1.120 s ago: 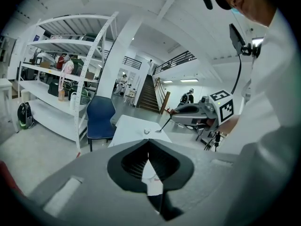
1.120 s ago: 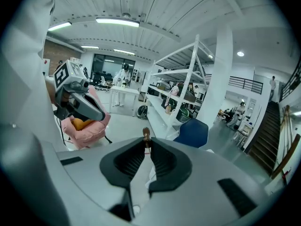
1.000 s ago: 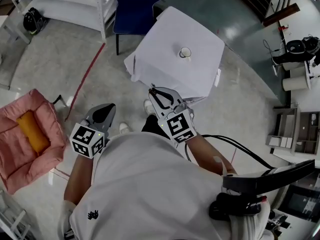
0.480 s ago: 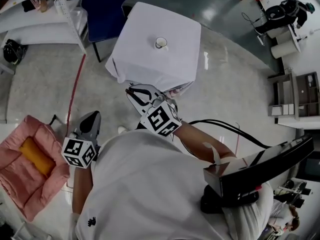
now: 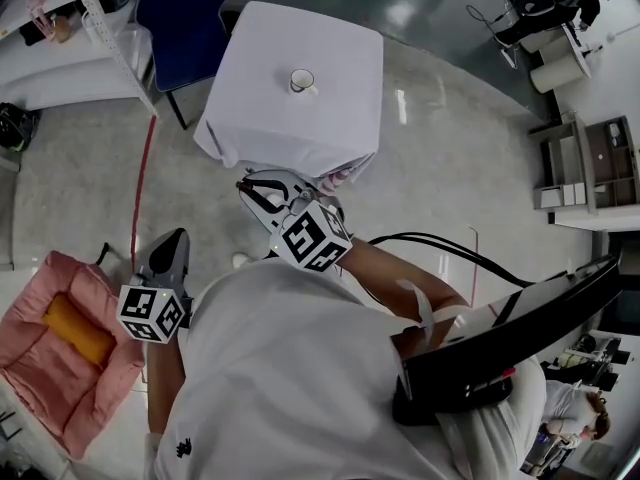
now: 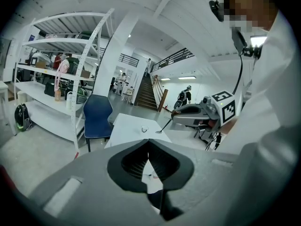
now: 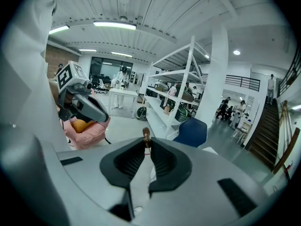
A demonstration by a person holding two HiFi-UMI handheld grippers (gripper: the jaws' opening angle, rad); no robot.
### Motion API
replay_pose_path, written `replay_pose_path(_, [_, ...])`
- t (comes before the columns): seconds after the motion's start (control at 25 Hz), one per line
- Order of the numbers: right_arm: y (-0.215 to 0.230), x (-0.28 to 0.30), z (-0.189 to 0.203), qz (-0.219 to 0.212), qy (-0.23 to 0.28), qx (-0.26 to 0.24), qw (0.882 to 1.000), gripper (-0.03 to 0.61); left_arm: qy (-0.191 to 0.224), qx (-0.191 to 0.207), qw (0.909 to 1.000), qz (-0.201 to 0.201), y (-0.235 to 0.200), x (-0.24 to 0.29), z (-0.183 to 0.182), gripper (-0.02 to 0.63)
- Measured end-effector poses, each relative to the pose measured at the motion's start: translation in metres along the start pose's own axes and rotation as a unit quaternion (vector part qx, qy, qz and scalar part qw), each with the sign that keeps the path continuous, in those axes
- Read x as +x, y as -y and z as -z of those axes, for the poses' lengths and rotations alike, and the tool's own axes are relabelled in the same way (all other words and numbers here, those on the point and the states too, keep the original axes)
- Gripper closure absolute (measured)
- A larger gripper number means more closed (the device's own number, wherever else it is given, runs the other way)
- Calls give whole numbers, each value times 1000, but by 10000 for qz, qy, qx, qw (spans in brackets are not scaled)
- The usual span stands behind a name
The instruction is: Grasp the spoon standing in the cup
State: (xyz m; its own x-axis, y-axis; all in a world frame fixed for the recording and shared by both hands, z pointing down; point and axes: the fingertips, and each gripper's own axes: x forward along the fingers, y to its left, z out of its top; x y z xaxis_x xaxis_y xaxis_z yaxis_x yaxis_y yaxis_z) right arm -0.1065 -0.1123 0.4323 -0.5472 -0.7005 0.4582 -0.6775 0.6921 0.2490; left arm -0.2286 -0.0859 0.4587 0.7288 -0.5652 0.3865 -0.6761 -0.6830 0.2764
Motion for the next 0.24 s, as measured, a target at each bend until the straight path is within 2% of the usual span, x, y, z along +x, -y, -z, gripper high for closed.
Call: replay_pose_path(0.24, [23,11,8,3,-8,29,10000,531,-18,-15,10000,-18,-10,23,-6,601])
